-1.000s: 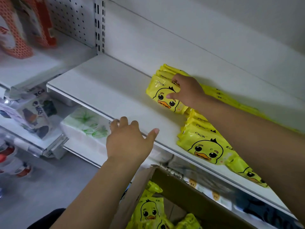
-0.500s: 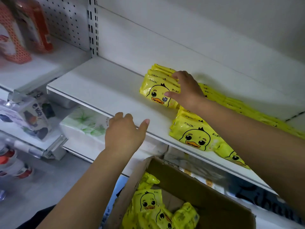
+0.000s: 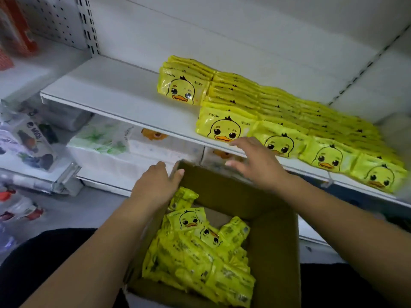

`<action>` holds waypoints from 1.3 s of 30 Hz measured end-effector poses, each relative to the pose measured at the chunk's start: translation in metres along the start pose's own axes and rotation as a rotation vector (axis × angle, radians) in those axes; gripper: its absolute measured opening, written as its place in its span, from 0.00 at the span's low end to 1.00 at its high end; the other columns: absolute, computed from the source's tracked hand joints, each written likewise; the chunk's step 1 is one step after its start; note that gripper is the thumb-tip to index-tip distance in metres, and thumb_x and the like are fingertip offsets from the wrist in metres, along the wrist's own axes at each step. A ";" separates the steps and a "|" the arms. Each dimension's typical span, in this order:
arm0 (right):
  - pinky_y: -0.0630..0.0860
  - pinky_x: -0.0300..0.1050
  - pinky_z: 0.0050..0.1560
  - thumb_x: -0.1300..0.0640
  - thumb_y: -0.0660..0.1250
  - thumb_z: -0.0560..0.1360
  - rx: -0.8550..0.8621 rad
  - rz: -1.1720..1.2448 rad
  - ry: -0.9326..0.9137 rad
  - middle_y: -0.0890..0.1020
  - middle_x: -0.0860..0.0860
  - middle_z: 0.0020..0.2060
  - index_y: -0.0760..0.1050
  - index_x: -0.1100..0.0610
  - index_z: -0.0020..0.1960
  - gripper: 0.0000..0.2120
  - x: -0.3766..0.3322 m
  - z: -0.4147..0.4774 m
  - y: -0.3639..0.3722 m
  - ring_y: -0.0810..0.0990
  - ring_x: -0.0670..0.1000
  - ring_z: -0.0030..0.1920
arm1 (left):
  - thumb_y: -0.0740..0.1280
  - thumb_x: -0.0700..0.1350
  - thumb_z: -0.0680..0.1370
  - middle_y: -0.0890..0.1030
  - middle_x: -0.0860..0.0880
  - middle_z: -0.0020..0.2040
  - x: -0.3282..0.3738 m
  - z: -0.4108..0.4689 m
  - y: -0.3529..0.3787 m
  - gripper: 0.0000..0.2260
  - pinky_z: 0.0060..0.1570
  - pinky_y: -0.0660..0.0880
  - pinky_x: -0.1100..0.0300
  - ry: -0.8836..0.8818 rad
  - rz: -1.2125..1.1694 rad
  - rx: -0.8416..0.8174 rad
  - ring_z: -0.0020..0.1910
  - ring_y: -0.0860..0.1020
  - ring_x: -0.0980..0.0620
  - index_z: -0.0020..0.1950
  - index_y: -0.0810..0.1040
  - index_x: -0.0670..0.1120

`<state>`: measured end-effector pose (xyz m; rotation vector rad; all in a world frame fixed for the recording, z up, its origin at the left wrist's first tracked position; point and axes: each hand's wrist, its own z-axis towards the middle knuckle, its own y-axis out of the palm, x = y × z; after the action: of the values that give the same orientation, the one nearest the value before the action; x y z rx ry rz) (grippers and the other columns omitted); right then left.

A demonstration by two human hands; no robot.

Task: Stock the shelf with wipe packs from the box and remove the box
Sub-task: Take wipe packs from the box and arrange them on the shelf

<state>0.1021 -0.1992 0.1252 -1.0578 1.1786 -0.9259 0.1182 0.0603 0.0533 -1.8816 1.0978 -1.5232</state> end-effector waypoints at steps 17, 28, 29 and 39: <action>0.76 0.49 0.59 0.39 0.75 0.72 -0.785 0.584 0.482 0.82 0.52 0.55 0.78 0.57 0.59 0.25 0.018 -0.156 0.205 0.80 0.52 0.57 | 0.53 0.53 0.86 0.79 0.32 0.50 -0.066 -0.096 0.078 0.19 0.42 0.63 0.49 -0.129 0.117 0.081 0.50 0.77 0.30 0.56 0.72 0.38; 0.73 0.46 0.51 0.51 0.70 0.79 -0.805 0.455 0.398 0.81 0.60 0.57 0.77 0.61 0.61 0.16 0.000 -0.186 0.273 0.79 0.60 0.57 | 0.53 0.54 0.86 0.79 0.34 0.46 -0.075 -0.102 0.083 0.15 0.39 0.65 0.49 -0.173 0.086 0.133 0.46 0.77 0.32 0.48 0.66 0.45; 0.71 0.44 0.49 0.55 0.67 0.81 -0.740 0.494 0.450 0.81 0.61 0.56 0.78 0.62 0.60 0.12 0.003 -0.184 0.273 0.79 0.60 0.55 | 0.53 0.54 0.86 0.79 0.34 0.46 -0.076 -0.102 0.083 0.15 0.39 0.64 0.49 -0.170 0.083 0.135 0.45 0.77 0.32 0.48 0.66 0.45; 0.70 0.42 0.60 0.39 0.75 0.71 -0.902 0.586 0.427 0.77 0.50 0.63 0.72 0.56 0.69 0.34 -0.008 -0.171 0.273 0.76 0.52 0.64 | 0.53 0.54 0.86 0.79 0.34 0.46 -0.078 -0.100 0.085 0.15 0.38 0.63 0.49 -0.155 0.079 0.151 0.45 0.77 0.32 0.48 0.66 0.45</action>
<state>-0.0629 -0.1462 -0.1469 -1.1035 2.2249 -0.1100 -0.0063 0.0882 -0.0305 -1.7984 0.9492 -1.3529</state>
